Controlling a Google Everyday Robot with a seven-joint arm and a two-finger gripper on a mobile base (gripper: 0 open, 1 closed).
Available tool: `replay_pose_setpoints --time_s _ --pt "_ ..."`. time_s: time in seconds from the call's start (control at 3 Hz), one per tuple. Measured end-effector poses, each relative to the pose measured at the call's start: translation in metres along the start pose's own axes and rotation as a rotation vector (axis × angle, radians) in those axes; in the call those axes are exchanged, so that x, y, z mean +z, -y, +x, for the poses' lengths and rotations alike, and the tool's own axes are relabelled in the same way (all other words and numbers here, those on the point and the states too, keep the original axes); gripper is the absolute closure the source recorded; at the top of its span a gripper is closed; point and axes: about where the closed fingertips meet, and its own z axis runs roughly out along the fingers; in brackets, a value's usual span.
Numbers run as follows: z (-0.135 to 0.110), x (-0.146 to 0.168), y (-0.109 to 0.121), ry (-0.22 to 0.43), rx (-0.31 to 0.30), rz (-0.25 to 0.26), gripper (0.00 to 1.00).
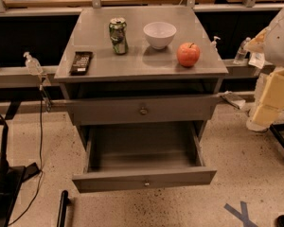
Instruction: Place apple into middle drawer
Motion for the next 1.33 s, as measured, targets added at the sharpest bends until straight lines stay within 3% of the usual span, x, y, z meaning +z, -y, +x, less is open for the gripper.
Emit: replay_pose_setpoints --time_s 0.33,0.67,1.33 --pt "0.0 0.0 0.0 0.0 0.0 0.0 0.0" --pt "-0.002 0.013 0.022 0.028 0.008 0.028 0.0" --pt "-0.036 0.089 0.145 0.27 0.131 0.134 0.0"
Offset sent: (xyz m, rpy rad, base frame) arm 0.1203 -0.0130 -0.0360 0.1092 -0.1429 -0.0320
